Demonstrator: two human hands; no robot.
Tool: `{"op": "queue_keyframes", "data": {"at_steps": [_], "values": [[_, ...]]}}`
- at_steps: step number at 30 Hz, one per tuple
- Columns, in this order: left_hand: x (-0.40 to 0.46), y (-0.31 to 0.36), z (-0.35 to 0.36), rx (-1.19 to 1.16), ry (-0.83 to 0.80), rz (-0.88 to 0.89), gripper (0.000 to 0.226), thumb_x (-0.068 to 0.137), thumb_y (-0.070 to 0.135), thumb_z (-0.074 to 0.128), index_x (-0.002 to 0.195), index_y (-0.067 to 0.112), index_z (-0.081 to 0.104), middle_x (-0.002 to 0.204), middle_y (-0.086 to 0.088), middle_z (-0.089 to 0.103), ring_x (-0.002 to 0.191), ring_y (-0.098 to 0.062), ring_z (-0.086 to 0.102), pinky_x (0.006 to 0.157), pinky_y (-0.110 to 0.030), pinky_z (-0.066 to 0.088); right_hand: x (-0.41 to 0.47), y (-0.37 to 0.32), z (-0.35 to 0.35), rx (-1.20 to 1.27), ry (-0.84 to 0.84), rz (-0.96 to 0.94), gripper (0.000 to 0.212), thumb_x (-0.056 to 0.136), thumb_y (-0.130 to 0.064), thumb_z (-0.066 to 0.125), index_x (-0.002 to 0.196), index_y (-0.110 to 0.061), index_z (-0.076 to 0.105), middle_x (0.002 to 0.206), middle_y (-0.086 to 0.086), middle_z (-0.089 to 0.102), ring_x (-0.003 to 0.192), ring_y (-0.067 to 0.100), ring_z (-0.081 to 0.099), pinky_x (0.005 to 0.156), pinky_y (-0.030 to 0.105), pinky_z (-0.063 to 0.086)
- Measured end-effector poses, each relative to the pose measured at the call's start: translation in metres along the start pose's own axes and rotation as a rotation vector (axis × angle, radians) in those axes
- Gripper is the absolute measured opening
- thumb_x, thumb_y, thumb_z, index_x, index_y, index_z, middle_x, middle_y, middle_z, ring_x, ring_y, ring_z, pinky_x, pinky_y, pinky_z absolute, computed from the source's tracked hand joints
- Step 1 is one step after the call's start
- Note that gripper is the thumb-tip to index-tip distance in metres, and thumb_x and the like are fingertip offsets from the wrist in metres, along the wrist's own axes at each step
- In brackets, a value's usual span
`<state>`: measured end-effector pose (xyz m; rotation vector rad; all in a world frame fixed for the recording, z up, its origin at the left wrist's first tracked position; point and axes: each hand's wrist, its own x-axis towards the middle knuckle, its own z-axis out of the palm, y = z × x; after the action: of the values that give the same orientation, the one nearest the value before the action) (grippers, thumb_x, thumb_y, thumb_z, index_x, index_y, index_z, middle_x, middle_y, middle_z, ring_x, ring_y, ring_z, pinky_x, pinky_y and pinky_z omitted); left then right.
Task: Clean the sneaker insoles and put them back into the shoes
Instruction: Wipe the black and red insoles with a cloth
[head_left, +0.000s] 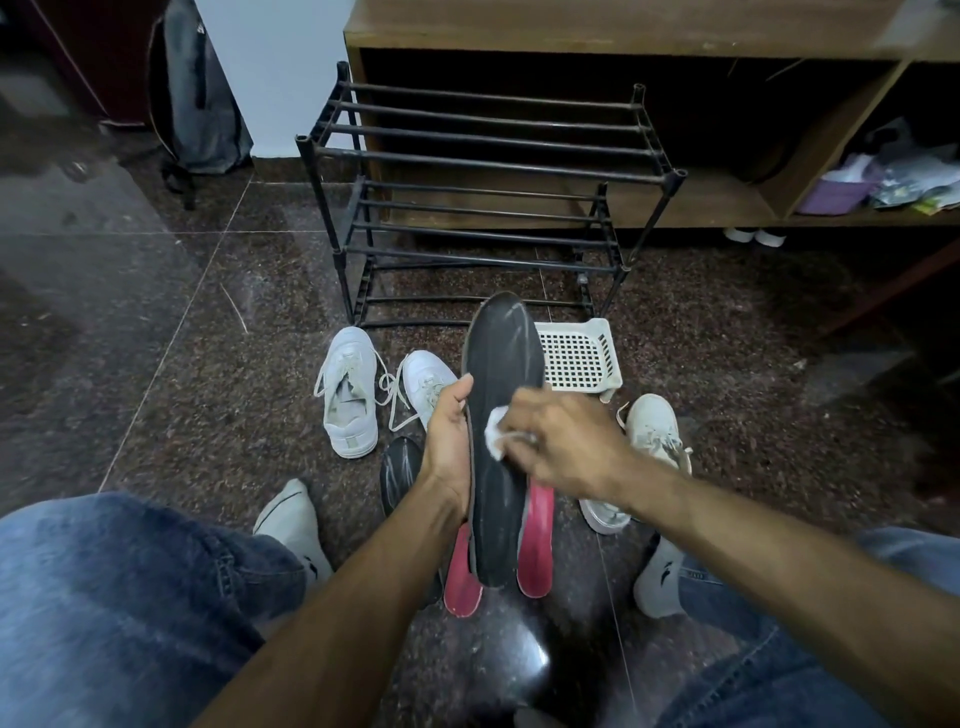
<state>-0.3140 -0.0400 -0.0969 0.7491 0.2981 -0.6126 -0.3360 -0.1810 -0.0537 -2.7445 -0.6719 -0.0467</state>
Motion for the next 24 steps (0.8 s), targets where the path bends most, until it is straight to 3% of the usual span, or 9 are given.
{"op": "queue_keyframes", "data": {"at_steps": [3,5,9,12,14,16,20,22,24], "values": [[0.003,0.007,-0.007,-0.035,-0.010,0.004,0.073,0.088,0.052,0.042,0.136,-0.002,0.051,0.131,-0.023,0.055,0.094,-0.033,0.063,0.090,-0.038,0.053,-0.023,-0.029,0.002,-0.009,-0.128,-0.189,0.012,0.084,-0.028,0.060,0.077,-0.019,0.064,0.074,-0.005,0.051,0.058,0.017,0.055,0.046,0.025,0.035],[0.005,0.005,-0.010,-0.035,-0.020,-0.017,0.072,0.086,0.052,0.047,0.135,0.000,0.053,0.134,-0.022,0.054,0.108,-0.034,0.060,0.101,-0.042,0.047,-0.013,-0.023,-0.003,-0.110,-0.094,-0.198,0.011,0.083,-0.024,0.066,0.076,-0.017,0.062,0.075,-0.004,0.052,0.058,0.017,0.054,0.044,0.025,0.034],[0.003,0.000,-0.006,-0.030,-0.025,-0.059,0.053,0.084,0.052,0.047,0.104,0.008,0.069,0.094,-0.015,0.065,0.079,-0.029,0.062,0.072,-0.035,0.052,0.023,-0.002,-0.020,-0.213,-0.018,0.021,0.020,0.093,-0.029,0.048,0.094,-0.017,0.064,0.091,-0.003,0.052,0.078,0.024,0.059,0.060,0.032,0.037],[0.005,0.005,-0.011,-0.075,-0.018,0.004,0.059,0.086,0.049,0.046,0.118,0.003,0.067,0.114,-0.019,0.066,0.094,-0.033,0.065,0.088,-0.038,0.052,0.003,-0.023,-0.015,-0.098,-0.113,-0.203,0.015,0.088,-0.023,0.053,0.077,-0.016,0.061,0.077,-0.005,0.047,0.061,0.016,0.048,0.051,0.028,0.036],[0.006,0.008,-0.012,-0.086,-0.061,0.008,0.063,0.089,0.049,0.041,0.121,-0.001,0.063,0.115,-0.023,0.065,0.092,-0.035,0.066,0.087,-0.040,0.055,-0.016,-0.034,-0.009,-0.064,-0.154,-0.336,0.020,0.085,-0.027,0.051,0.070,-0.018,0.058,0.073,-0.005,0.048,0.058,0.014,0.050,0.042,0.025,0.033],[0.008,0.005,-0.012,-0.104,-0.058,0.005,0.057,0.087,0.046,0.045,0.114,0.000,0.066,0.105,-0.020,0.069,0.089,-0.031,0.067,0.085,-0.037,0.055,-0.008,-0.026,-0.009,-0.083,-0.086,-0.291,0.023,0.086,-0.031,0.047,0.070,-0.019,0.058,0.073,-0.004,0.050,0.059,0.018,0.055,0.040,0.027,0.038],[0.007,0.001,0.003,-0.023,-0.042,-0.003,0.043,0.083,0.040,0.050,0.094,0.004,0.073,0.089,-0.016,0.070,0.081,-0.027,0.066,0.084,-0.037,0.050,0.033,-0.001,-0.021,-0.114,0.123,0.070,0.020,0.090,-0.031,0.054,0.086,-0.018,0.069,0.087,-0.001,0.059,0.077,0.028,0.062,0.062,0.038,0.049],[0.010,0.006,0.003,-0.056,-0.007,0.033,0.041,0.088,0.035,0.046,0.076,0.005,0.072,0.073,-0.011,0.069,0.068,-0.020,0.067,0.072,-0.029,0.054,0.030,-0.009,-0.019,-0.035,0.137,-0.019,0.022,0.089,-0.029,0.051,0.082,-0.016,0.068,0.081,-0.002,0.057,0.068,0.023,0.059,0.060,0.039,0.051],[0.013,0.012,-0.001,-0.121,0.003,0.046,0.038,0.087,0.037,0.049,0.091,0.004,0.068,0.080,-0.011,0.068,0.072,-0.020,0.067,0.070,-0.027,0.057,0.010,-0.029,-0.018,0.061,0.070,-0.208,0.018,0.085,-0.026,0.054,0.073,-0.016,0.064,0.074,-0.004,0.053,0.059,0.018,0.054,0.049,0.033,0.048]]}}
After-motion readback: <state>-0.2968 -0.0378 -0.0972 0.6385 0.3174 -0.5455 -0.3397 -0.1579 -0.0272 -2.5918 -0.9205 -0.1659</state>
